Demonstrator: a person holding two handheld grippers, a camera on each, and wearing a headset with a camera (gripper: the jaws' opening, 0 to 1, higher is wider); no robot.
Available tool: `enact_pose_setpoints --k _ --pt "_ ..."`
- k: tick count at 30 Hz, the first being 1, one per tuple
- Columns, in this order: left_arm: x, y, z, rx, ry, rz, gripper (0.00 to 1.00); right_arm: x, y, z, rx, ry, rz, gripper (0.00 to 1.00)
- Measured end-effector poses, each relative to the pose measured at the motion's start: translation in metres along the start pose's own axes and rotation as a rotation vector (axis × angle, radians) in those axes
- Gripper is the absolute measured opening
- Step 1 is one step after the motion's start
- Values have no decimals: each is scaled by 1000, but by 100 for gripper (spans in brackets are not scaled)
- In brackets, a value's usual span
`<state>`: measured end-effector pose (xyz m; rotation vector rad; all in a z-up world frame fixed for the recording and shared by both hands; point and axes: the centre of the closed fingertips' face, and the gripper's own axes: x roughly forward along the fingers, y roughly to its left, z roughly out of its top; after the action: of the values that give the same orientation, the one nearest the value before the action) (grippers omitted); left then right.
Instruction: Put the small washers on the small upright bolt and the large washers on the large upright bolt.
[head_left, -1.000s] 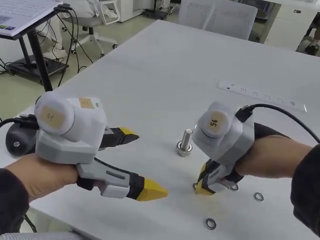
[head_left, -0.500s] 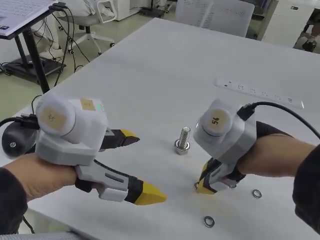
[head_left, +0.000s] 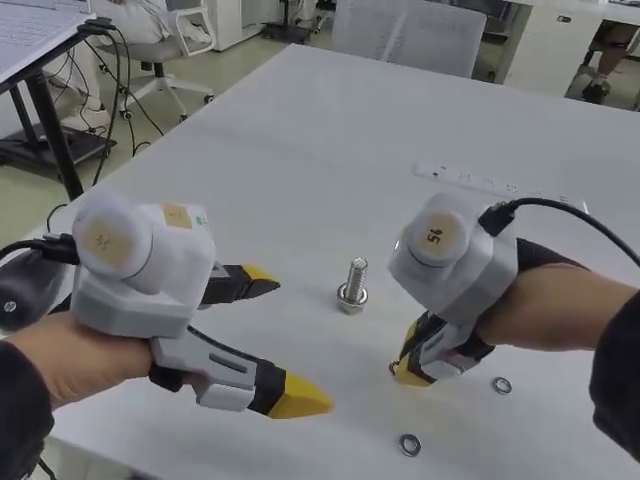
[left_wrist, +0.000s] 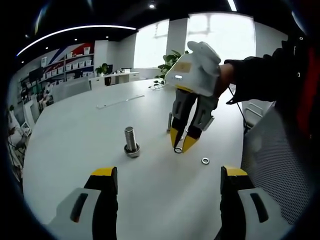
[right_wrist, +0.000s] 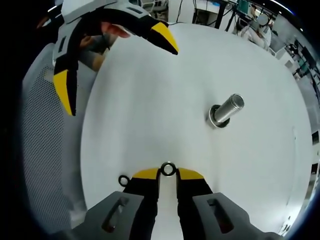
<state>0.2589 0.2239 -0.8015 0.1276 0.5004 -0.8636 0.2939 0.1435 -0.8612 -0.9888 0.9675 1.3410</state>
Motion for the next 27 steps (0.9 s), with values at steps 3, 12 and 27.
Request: enact_pose_setpoints --k 3,12,27 --pt "1 -1 2 8 4 -9 85 -4 0 -2 13 -8 -2 14" --pt "10 -4 12 37 16 -43 85 -16 -4 -8 45 -23 -19 14" --pt "21 -9 21 60 30 -90 85 -43 -8 -9 71 -49 -50 14"
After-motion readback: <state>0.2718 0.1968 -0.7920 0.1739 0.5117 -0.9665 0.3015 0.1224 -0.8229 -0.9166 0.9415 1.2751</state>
